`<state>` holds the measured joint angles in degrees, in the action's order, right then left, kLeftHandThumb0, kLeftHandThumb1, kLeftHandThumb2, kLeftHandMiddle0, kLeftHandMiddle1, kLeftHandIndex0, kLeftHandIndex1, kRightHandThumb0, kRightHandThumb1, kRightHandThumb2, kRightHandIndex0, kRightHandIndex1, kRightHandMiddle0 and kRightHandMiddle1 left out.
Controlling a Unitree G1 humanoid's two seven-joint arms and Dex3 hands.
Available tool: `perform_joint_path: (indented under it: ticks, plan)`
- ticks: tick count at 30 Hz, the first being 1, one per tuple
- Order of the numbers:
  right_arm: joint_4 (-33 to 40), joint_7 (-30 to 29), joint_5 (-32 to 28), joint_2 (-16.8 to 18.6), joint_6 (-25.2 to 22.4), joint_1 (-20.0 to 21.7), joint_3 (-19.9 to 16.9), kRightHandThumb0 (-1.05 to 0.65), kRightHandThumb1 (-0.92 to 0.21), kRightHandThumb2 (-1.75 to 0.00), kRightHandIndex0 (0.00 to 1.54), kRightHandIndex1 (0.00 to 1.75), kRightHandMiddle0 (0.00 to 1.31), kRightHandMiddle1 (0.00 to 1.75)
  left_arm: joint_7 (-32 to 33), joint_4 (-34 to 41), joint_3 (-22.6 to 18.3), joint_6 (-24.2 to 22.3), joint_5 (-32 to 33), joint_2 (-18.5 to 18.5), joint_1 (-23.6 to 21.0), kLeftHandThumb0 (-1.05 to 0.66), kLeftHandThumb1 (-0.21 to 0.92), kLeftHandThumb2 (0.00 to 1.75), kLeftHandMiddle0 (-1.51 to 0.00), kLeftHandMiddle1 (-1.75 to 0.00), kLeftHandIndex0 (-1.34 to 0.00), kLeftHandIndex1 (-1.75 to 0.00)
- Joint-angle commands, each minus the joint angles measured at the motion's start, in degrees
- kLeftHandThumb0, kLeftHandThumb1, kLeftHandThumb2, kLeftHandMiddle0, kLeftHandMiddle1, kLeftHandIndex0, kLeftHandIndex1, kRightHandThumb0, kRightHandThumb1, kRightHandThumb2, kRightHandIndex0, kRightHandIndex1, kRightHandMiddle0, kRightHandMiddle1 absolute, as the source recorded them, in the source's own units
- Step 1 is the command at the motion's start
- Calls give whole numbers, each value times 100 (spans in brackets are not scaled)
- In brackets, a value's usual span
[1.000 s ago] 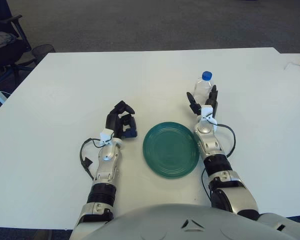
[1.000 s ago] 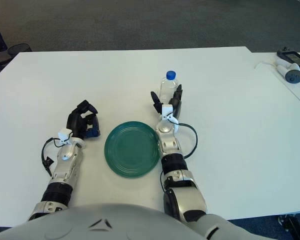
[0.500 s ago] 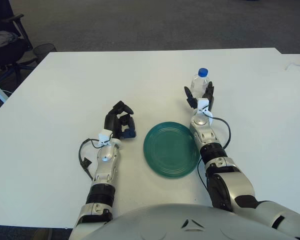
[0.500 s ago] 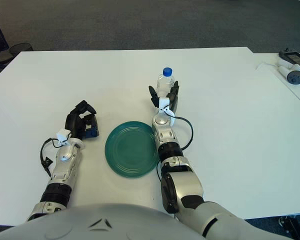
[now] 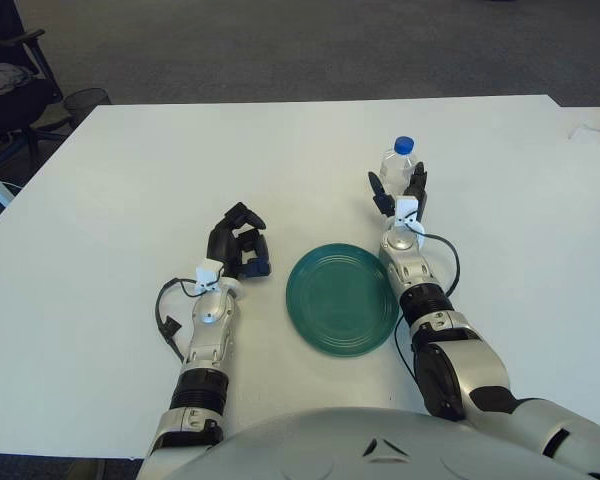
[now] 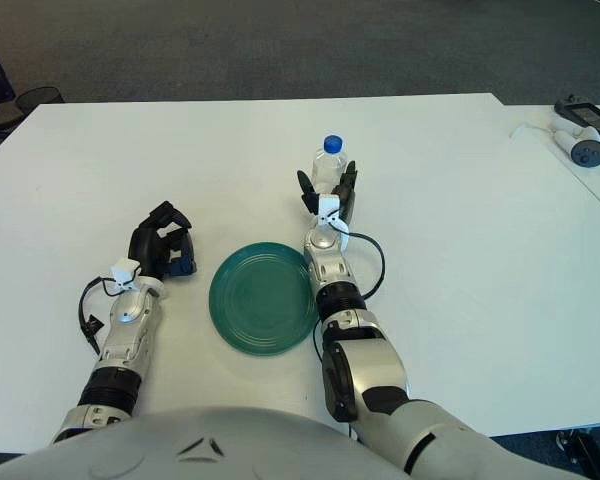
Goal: Put the bottle into the plate.
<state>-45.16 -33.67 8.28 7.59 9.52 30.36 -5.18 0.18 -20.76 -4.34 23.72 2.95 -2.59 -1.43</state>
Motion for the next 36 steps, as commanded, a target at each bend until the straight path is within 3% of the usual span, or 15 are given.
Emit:
perform_joint_path:
  ticks: [1, 12, 17, 20, 22, 24, 27, 31, 36]
  plan:
    - [-130, 13, -82, -20, 11, 93, -46, -88, -92, -20, 5, 4, 0, 0, 51, -123, -26, -174, -41, 37, 195, -61, 2, 168, -132, -175, -86, -175]
    - [-213, -75, -94, 23, 52, 99, -31, -84, -92, -19, 8, 5, 4, 3, 109, -166, -45, -101, -93, 59, 182, -62, 2, 168, -131, -175, -87, -175]
    - [-496, -224, -83, -4, 188, 290, -57, -78, -92, -20, 17, 11, 1, 41, 122, -235, -70, -80, -117, 80, 128, -62, 1, 169, -131, -175, -87, -175]
    - [-1095, -277, -151, -152, 321, 701, -160, -75, -91, -20, 9, 45, 0, 66, 95, -277, -88, -81, -79, 78, 107, -62, 1, 169, -131, -175, -87, -175]
    - [-1433, -369, -107, -270, 460, 874, -173, -72, -90, -21, 6, 76, 0, 94, 58, -331, -111, -35, -30, 78, 83, -62, 1, 169, -131, -175, -87, -175]
    - [-1711, -515, 5, -339, 676, 963, -118, -66, -77, -41, 6, 119, 0, 137, 68, -401, -129, 70, -31, 73, 57, -61, 2, 168, -130, -175, -86, -175]
    - [-2119, -781, 172, -411, 948, 1101, -4, -55, -59, -67, 9, 154, 1, 162, 121, -496, -148, 217, -68, 59, 20, -61, 3, 167, -130, -175, -86, -175]
    - [-2502, -1106, 385, -498, 1001, 1278, 146, -49, -51, -78, 14, 170, 4, 172, 140, -547, -157, 279, -87, 53, 0, -61, 3, 167, -129, -175, -86, -175]
    - [-2797, -1448, 704, -639, 821, 1452, 409, -47, -48, -80, 20, 174, 8, 174, 147, -536, -168, 293, -103, 50, 25, -61, 3, 167, -130, -175, -86, -175]
